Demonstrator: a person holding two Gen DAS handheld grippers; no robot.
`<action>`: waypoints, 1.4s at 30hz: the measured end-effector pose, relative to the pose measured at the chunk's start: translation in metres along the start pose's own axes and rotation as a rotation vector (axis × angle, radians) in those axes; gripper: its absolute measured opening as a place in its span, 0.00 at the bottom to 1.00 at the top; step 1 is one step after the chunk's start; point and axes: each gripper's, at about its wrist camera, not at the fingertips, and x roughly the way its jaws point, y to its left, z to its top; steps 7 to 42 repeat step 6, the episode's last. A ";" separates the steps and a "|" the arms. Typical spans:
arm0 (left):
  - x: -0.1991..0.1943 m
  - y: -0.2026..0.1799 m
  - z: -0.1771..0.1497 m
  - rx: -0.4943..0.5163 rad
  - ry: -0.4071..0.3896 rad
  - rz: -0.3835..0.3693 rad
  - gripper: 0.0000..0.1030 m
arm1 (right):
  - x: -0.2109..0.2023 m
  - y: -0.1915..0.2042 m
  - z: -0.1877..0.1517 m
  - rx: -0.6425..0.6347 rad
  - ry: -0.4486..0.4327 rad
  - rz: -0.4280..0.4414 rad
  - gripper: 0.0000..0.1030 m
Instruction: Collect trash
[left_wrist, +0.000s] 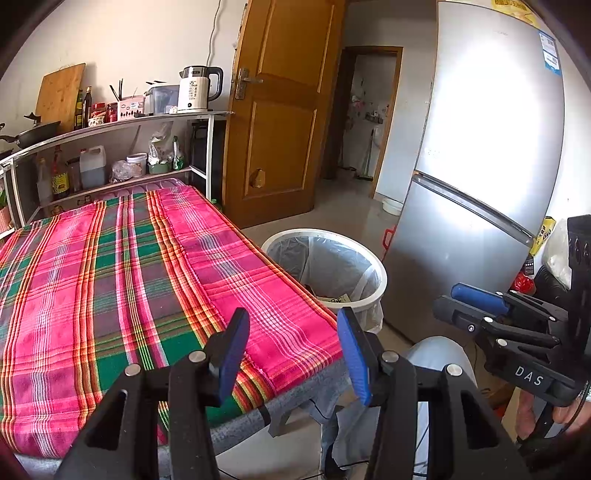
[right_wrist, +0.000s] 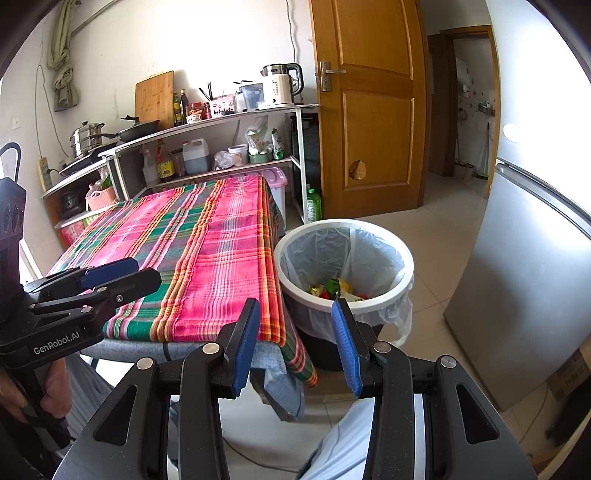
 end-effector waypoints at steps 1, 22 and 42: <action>0.000 0.000 0.000 0.001 0.000 -0.002 0.50 | 0.000 0.000 0.000 0.000 0.000 0.000 0.40; 0.000 -0.002 -0.001 0.008 -0.002 -0.003 0.50 | 0.000 0.000 0.000 0.000 0.000 0.000 0.40; 0.000 -0.002 -0.001 0.008 -0.002 -0.003 0.50 | 0.000 0.000 0.000 0.000 0.000 0.000 0.40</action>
